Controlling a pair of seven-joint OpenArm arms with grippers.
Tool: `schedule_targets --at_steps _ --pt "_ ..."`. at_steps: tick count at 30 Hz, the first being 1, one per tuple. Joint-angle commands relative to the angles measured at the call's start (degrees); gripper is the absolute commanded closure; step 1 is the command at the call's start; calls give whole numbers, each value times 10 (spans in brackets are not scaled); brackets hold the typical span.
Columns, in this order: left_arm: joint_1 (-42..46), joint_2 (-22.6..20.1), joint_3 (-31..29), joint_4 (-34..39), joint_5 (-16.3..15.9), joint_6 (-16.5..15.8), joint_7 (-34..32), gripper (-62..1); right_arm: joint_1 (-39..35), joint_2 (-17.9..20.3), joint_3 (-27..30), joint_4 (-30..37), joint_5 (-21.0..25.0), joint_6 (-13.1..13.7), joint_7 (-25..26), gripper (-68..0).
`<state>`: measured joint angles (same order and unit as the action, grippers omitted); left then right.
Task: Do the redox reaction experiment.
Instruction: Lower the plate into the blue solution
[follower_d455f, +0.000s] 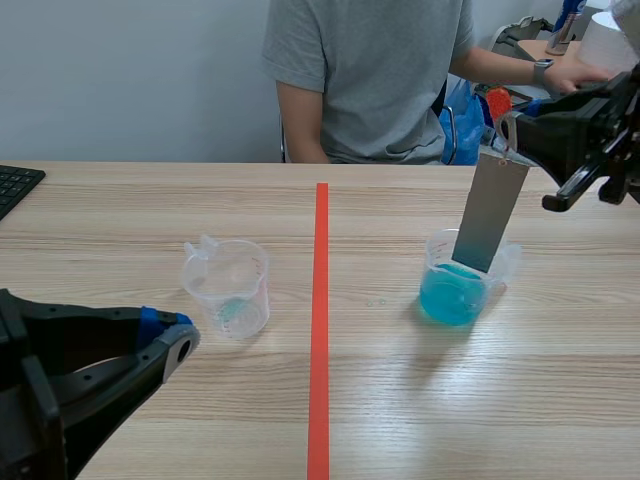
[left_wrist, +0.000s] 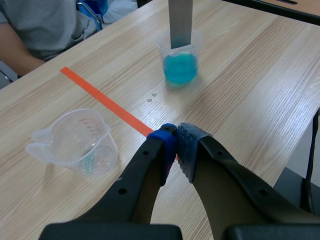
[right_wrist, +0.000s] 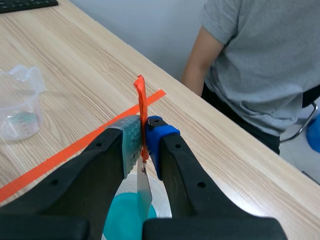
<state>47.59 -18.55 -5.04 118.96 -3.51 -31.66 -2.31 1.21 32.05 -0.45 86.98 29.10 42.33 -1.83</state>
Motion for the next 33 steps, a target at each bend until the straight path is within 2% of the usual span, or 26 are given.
schedule_targets --at_steps 1,9,20,22,33 --pt "-3 3 -3 2 -6 0 -8 -32 19 6 -9 -7 7 4 18 -11" --pt "-3 3 -3 2 -6 0 -7 -32 36 -9 -41 -55 -45 4 52 -11" --pt "-3 3 -3 2 -6 0 -6 -32 47 -21 -61 -109 -96 -1 93 -11" --pt "-3 3 -3 2 -6 0 -6 -32 47 -21 -64 -111 -99 -8 94 -11" --pt "-3 3 -3 2 -6 0 -6 -32 47 -21 -64 -112 -99 -7 99 -11"
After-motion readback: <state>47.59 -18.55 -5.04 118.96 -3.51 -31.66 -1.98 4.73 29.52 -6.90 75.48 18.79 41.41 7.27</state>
